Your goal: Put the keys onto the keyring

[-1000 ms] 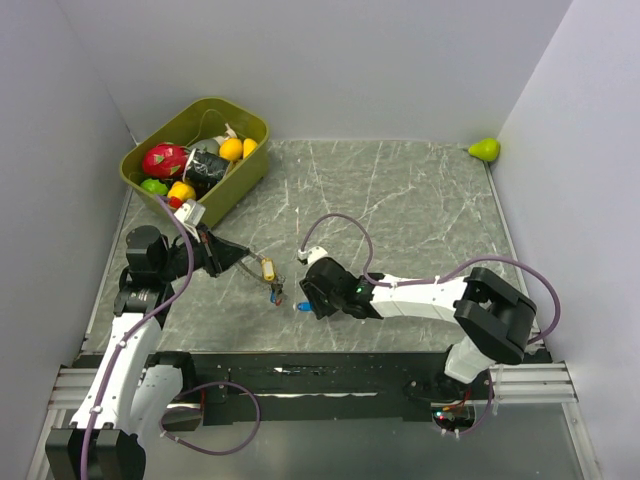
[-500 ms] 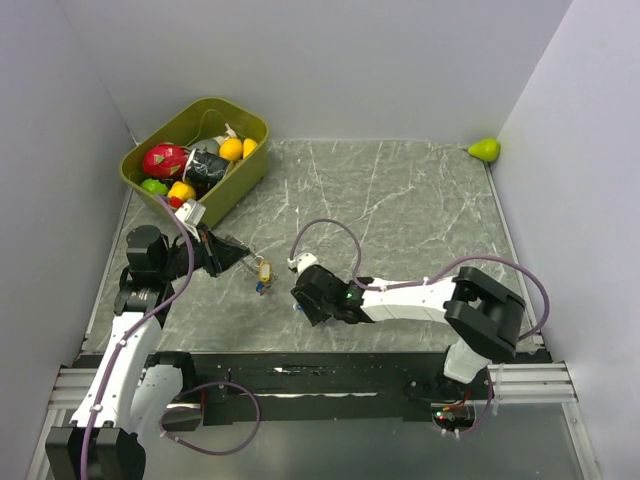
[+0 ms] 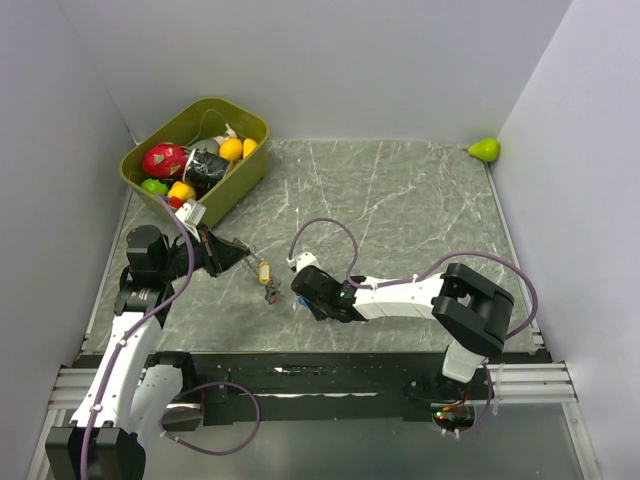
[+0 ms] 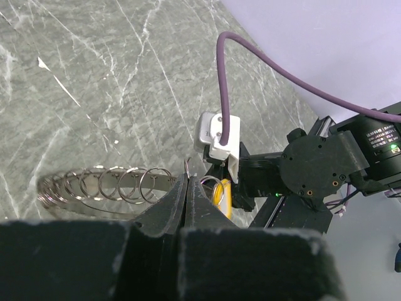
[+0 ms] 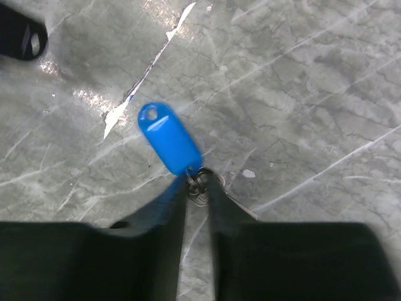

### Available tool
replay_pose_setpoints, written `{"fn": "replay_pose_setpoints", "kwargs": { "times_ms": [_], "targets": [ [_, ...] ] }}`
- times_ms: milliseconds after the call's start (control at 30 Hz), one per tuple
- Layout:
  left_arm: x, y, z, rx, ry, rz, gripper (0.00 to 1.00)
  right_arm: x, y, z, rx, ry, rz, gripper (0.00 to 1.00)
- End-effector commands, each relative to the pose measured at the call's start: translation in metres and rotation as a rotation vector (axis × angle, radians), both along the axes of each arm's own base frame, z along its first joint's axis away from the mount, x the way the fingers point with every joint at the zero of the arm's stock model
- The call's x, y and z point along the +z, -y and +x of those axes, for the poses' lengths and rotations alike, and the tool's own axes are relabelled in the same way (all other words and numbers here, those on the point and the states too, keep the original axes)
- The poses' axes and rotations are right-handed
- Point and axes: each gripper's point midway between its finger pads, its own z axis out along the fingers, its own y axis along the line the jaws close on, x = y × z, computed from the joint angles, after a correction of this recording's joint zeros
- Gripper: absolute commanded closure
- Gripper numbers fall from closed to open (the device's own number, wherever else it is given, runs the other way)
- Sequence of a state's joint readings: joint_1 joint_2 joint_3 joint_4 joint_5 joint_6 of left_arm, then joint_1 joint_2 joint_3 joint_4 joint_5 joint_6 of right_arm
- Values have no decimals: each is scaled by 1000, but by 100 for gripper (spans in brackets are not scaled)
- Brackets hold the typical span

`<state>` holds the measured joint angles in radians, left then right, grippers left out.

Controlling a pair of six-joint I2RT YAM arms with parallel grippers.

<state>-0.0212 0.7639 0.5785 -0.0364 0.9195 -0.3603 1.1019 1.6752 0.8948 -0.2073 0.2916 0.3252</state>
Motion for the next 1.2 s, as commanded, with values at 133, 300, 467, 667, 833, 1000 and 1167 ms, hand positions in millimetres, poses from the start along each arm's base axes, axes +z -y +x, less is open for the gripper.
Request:
{"fn": "replay_pose_setpoints", "kwargs": {
  "times_ms": [133, 300, 467, 667, 833, 1000, 1167],
  "targets": [
    [29, 2, -1, -27, 97, 4, 99, 21, -7, 0, 8, 29, 61, 97],
    [31, 3, -1, -29, 106, 5, 99, 42, -9, -3, 51, 58, 128, 99],
    [32, 3, -4, -36, 118, 3, 99, 65, -5, -6, 116, 109, 169, 100],
    [34, 7, -10, -70, 133, -1, 99, 104, 2, -12, 221, 191, 236, 100],
    [36, 16, -21, -134, 157, 3, 99, 143, 1, -33, 388, 260, 368, 100],
    [40, 33, -42, -251, 232, 8, 99, 177, 4, -56, 542, 290, 498, 100],
    [47, 50, -76, -406, 341, -15, 99, 220, 13, -78, 656, 371, 640, 100]
  ]
}}
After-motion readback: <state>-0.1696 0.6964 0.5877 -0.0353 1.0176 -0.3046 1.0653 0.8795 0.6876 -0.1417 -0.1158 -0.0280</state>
